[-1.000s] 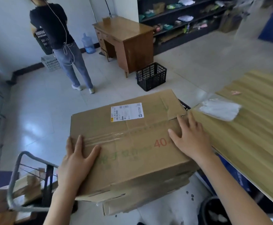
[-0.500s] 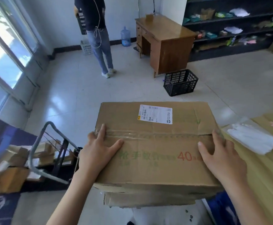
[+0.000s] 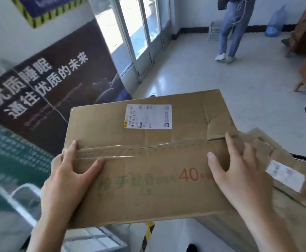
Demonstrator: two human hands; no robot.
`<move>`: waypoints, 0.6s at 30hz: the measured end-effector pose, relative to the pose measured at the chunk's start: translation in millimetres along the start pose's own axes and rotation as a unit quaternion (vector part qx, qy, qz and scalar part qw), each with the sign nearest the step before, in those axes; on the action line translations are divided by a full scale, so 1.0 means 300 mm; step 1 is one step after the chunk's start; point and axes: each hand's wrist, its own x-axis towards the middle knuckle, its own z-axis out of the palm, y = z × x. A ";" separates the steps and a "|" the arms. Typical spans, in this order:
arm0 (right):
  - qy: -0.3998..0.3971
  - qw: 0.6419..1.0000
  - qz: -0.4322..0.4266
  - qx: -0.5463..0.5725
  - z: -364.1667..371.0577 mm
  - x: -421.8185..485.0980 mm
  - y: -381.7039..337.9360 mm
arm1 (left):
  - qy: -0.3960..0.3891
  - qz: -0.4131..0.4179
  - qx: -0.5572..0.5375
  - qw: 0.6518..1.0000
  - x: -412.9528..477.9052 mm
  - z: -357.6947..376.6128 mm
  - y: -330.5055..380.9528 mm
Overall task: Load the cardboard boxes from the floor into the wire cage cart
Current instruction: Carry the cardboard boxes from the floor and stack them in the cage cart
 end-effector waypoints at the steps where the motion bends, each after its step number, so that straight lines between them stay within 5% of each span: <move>1: -0.018 0.999 -0.030 0.007 0.029 -0.011 -0.060 | 0.016 -0.036 0.004 0.999 -0.038 -0.041 -0.078; 9: -0.159 0.961 -0.203 0.101 0.300 -0.319 -0.577 | 0.138 -0.351 -0.063 0.924 -0.460 -0.318 -0.720; 18: -0.283 0.918 -0.271 0.056 0.598 -0.952 -0.984 | 0.175 -0.490 -0.085 0.850 -0.903 -0.459 -1.442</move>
